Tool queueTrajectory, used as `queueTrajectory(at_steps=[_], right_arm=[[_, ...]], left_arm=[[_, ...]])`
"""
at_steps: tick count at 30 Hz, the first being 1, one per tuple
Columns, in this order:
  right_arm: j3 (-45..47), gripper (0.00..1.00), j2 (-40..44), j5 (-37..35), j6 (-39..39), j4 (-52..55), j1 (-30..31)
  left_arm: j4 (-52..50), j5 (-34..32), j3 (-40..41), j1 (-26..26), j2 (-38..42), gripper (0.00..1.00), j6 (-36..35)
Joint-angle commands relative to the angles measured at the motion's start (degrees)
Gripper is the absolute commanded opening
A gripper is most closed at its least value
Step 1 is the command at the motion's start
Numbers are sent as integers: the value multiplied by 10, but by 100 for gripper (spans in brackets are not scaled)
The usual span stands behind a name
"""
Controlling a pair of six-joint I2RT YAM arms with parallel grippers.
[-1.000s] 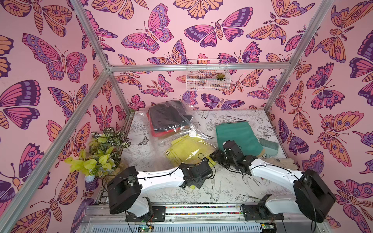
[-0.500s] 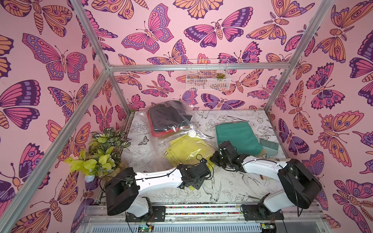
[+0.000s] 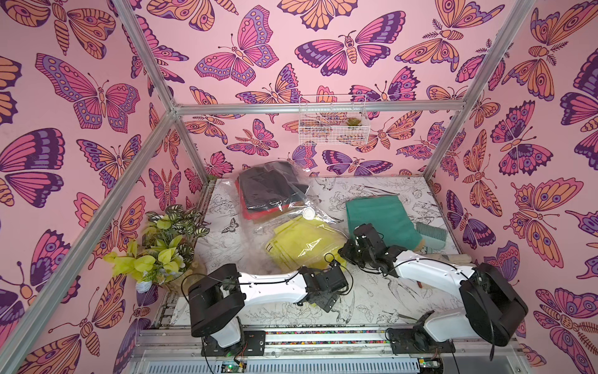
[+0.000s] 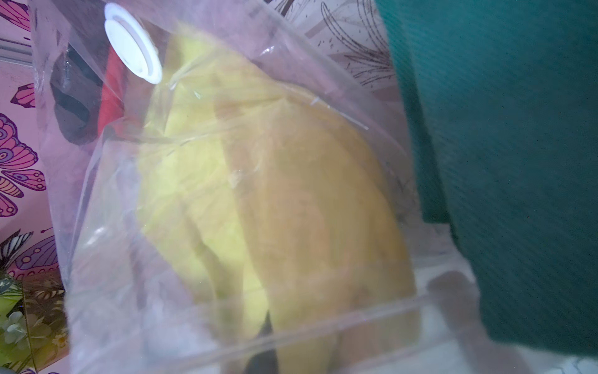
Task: Take the trousers out of the vacuum bag
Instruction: Take out the trousers from the vacuum bag.
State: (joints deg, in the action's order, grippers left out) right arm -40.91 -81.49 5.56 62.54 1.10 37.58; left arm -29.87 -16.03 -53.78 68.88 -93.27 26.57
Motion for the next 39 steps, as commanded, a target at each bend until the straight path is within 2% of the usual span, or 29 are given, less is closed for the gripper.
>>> queueTrajectory(at_steps=[1, 3, 7, 11, 14, 15, 18, 25, 33, 39], right_arm=[[-21, 0, 19, -13, -5, 13, -3], [-20, 0, 18, -15, -5, 14, -4], [-20, 0, 18, -12, -6, 13, -4], [-15, 0, 25, -11, -9, 19, -4], [-11, 0, 32, -5, -15, 22, -4], [-11, 0, 35, -1, -19, 27, -5], [-13, 0, 43, 15, -35, 45, -5], [-30, 0, 74, 61, -97, 94, -5], [-85, 0, 109, 144, -245, 195, -4], [-128, 0, 141, 197, -332, 279, -4]], left_arm=[[-17, -38, -9, 3, -17, 90, 6], [-30, -47, -14, 4, -25, 84, 12], [-43, -56, -20, 4, -38, 63, 23], [-43, -44, -23, 4, -33, 29, 29], [-36, -36, -19, 4, -6, 11, 22], [-34, -33, -16, 4, 7, 9, 17], [-32, -14, -10, 4, 45, 3, -1], [-33, 5, 17, 4, 138, 0, -32], [-57, -18, 16, 4, 221, 0, -45], [-63, -1, -16, 4, 231, 0, -61]])
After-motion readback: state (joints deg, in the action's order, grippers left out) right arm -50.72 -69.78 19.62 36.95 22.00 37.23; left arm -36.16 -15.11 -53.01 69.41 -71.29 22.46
